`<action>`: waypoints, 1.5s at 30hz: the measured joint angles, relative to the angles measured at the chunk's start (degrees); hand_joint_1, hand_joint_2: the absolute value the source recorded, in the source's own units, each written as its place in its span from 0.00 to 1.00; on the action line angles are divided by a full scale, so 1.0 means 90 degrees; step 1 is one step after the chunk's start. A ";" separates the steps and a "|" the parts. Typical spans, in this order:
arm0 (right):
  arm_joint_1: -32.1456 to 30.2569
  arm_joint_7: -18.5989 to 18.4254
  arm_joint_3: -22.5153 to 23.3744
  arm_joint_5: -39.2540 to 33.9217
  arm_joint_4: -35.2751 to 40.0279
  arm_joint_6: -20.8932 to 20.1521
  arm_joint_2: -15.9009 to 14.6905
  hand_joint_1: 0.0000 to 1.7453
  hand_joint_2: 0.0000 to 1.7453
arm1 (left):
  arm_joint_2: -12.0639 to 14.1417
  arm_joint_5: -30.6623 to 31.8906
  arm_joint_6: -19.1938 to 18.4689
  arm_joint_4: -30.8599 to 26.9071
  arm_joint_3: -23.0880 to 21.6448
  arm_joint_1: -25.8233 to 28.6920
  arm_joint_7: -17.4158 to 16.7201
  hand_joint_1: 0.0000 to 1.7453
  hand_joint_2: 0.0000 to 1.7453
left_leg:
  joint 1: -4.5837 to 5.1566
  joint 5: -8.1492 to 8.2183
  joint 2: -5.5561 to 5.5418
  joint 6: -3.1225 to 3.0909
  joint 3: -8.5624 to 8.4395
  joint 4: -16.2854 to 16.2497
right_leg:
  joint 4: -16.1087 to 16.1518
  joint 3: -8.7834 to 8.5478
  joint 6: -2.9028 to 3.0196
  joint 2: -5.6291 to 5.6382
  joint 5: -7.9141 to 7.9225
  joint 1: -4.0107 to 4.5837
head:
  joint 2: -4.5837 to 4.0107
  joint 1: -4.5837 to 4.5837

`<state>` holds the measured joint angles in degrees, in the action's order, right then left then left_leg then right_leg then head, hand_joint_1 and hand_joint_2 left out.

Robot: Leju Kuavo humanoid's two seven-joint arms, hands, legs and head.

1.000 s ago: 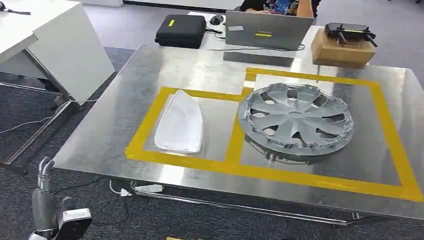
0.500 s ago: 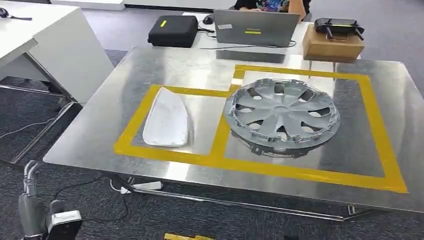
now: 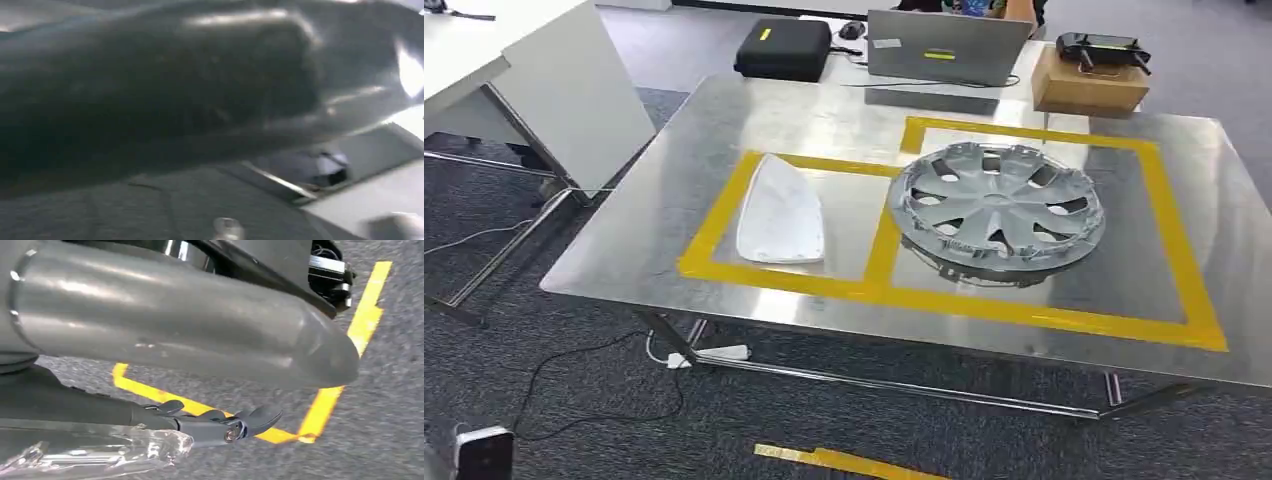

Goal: Take the parts from the cabinet and place them on the table.

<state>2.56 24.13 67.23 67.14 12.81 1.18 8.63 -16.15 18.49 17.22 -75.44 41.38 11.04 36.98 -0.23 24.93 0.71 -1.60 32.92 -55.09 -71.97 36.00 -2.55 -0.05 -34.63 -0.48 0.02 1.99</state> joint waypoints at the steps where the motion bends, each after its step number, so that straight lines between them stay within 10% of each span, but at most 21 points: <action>1: -0.0003 0.0000 0.0005 0.0002 0.0000 0.0000 0.0000 0.00 0.00 | 0.0002 0.0000 0.0007 0.0160 0.0155 -0.0039 0.0000 0.00 0.00 | 0.0001 -0.0056 -0.0001 0.0018 0.0069 -0.0007 | 0.0450 -0.0346 0.0018 0.0000 0.0263 0.0000 | 0.0000 -0.0002; 4: 0.0040 0.0002 0.0024 0.0012 0.0000 0.0000 0.0000 0.00 0.00 | 0.0027 -0.0002 0.0036 0.0559 0.0395 -0.0125 0.0002 0.00 0.00 | 0.0041 -0.0182 -0.0016 0.0096 0.0185 -0.0046 | 0.2078 -0.1509 0.0108 0.0008 0.0292 0.0036 | 0.0000 0.0005; 9: 0.0050 0.0002 0.0027 0.0017 0.0000 0.0000 0.0000 0.00 0.00 | 0.0029 -0.0012 0.0053 0.0621 0.0427 -0.0149 0.0002 0.00 0.00 | 0.0040 -0.0211 -0.0009 0.0115 0.0190 -0.0046 | 0.2180 -0.1543 0.0124 0.0007 0.0243 0.0032 | 0.0000 -0.0005; 11: 0.0043 0.0002 0.0029 0.0044 0.0000 -0.0012 0.0002 0.00 0.00 | 0.0058 -0.0039 0.0165 0.0923 0.0556 -0.0258 0.0002 0.00 0.00 | 0.0022 -0.0315 -0.0005 0.0178 0.0210 -0.0041 | 0.2134 -0.1401 0.0162 0.0004 0.0263 0.0054 | 0.0000 0.0010; 12: 0.0011 -0.0017 0.0032 0.0080 -0.0002 -0.0029 0.0017 0.00 0.00 | 0.0146 -0.0049 0.0255 0.1491 0.0782 -0.0411 0.0002 0.00 0.00 | -0.0018 -0.0312 -0.0030 0.0266 0.0233 -0.0082 | 0.2145 -0.1322 0.0298 -0.0034 0.0395 0.0012 | 0.0000 0.0007; 13: 0.0006 -0.0036 0.0034 0.0124 -0.0002 -0.0039 0.0019 0.00 0.00 | 0.0253 -0.0089 0.0364 0.2481 0.1162 -0.0656 0.0002 0.00 0.00 | -0.0041 0.0777 -0.0046 0.0361 0.0472 -0.0924 | 0.2125 -0.1111 0.0400 -0.0050 0.0553 0.0036 | 0.0000 -0.0063; 15: -0.0003 -0.0053 0.0034 0.0158 -0.0002 -0.0044 0.0027 0.00 0.00 | 0.0359 -0.0112 0.0371 0.3183 0.1450 -0.0841 0.0000 0.00 0.00 | -0.0047 0.1238 -0.0046 0.0399 0.0626 -0.1858 | 0.2083 -0.0906 0.0401 -0.0071 0.0685 0.0055 | 0.0000 -0.0056; 17: -0.0002 -0.0058 0.0036 0.0182 -0.0002 -0.0044 0.0029 0.00 0.00 | 0.0456 -0.0029 0.0451 0.3818 0.1682 -0.0986 0.0000 0.00 0.00 | -0.0047 0.0866 -0.0046 0.0395 0.0451 -0.2005 | 0.1985 -0.0724 0.0380 -0.0075 0.0804 0.0060 | 0.0000 -0.0056; 19: -0.0004 -0.0058 0.0036 0.0187 -0.0002 -0.0044 0.0032 0.00 0.00 | 0.0520 0.0019 0.0481 0.4206 0.1797 -0.1068 0.0002 0.00 0.00 | -0.0047 0.0464 -0.0047 0.0360 -0.0169 -0.1208 | 0.1851 -0.0499 0.0344 -0.0066 0.0873 0.0057 | 0.0000 -0.0053; 21: 0.0003 -0.0058 0.0036 0.0189 -0.0002 -0.0044 0.0034 0.00 0.00 | 0.0578 0.0019 0.0488 0.4502 0.1872 -0.1163 0.0002 0.00 0.00 | -0.0024 0.0642 -0.0060 0.0295 -0.0859 -0.0132 | 0.1696 -0.0349 0.0286 -0.0067 0.0914 0.0097 | 0.0000 -0.0061; 25: -0.0020 -0.0058 0.0039 0.0189 -0.0002 -0.0041 0.0034 0.00 0.00 | 0.0629 0.0027 0.0498 0.4878 0.1988 -0.1246 0.0000 0.00 0.00 | -0.0025 0.0625 -0.0056 0.0111 -0.0725 -0.0025 | 0.1674 -0.0215 0.0122 -0.0065 0.1118 0.0103 | 0.0000 -0.0053; 29: -0.0050 -0.0061 0.0061 0.0192 -0.0005 -0.0039 0.0032 0.00 0.00 | 0.0661 0.0027 0.0512 0.5051 0.2030 -0.1295 0.0002 0.00 0.00 | -0.0017 0.0326 -0.0014 -0.0035 -0.0367 -0.0032 | 0.0402 0.0236 0.0019 -0.0019 -0.0172 0.0053 | 0.0000 -0.0019; 31: -0.0048 -0.0061 0.0078 0.0194 -0.0002 -0.0039 0.0032 0.00 0.00 | 0.0670 0.0041 0.0515 0.5123 0.2039 -0.1305 0.0000 0.00 0.00 | 0.0014 0.0172 -0.0008 -0.0041 -0.0164 -0.0042 | -0.0270 0.0312 0.0018 -0.0019 -0.0306 0.0052 | 0.0000 -0.0019; 34: -0.0045 -0.0056 0.0095 0.0211 -0.0002 -0.0039 0.0032 0.00 0.00 | 0.0685 0.0175 0.0607 0.5388 0.2124 -0.1369 -0.0095 0.00 0.00 | 0.0062 -0.0050 -0.0010 -0.0029 0.0113 -0.0055 | 0.0482 -0.0461 0.0111 -0.0016 0.0437 0.0062 | 0.0000 -0.0019; 37: 0.0020 -0.0029 0.0095 0.0260 -0.0002 -0.0044 0.0032 0.00 0.00 | 0.0685 0.0167 0.0431 0.5704 0.2197 -0.1450 -0.0447 0.00 0.00 | 0.0111 -0.0242 -0.0041 0.0038 0.0227 -0.0077 | 0.2225 -0.1650 0.0237 0.0074 0.0179 0.0096 | 0.0000 -0.0025; 40: 0.0016 -0.0007 0.0095 0.0296 -0.0002 -0.0046 0.0041 0.00 0.00 | 0.0687 0.0311 0.0352 0.5976 0.2268 -0.1475 -0.0834 0.00 0.00 | 0.0096 -0.0450 -0.0081 0.0153 0.0289 -0.0044 | 0.2176 -0.1472 0.0308 0.0030 0.0282 0.0133 | 0.0000 -0.0017; 41: 0.0012 0.0005 0.0097 0.0306 -0.0010 -0.0046 0.0066 0.00 0.00 | 0.0719 0.0384 0.0352 0.6056 0.2287 -0.1476 -0.0950 0.00 0.00 | 0.0070 -0.0391 -0.0115 0.0175 0.0345 -0.0091 | 0.2191 -0.1393 0.0370 -0.0074 0.0389 0.0062 | -0.0002 0.0010; 45: -0.0001 -0.0002 0.0107 0.0325 -0.0010 -0.0036 0.0068 0.00 0.00 | 0.0692 0.0812 0.0335 0.6301 0.2272 -0.1479 -0.1297 0.00 0.00 | -0.0004 0.1124 -0.0100 0.0330 0.0723 -0.1624 | 0.2122 -0.0971 0.0448 -0.0233 0.0667 0.0088 | -0.0002 -0.0068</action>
<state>2.56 24.11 68.19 70.07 12.72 0.85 9.25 -9.92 25.80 20.24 -18.73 61.83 -2.27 25.31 -0.26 35.04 -0.19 1.36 39.43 -69.70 -52.88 27.26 1.49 -2.15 -28.64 0.32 0.00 1.38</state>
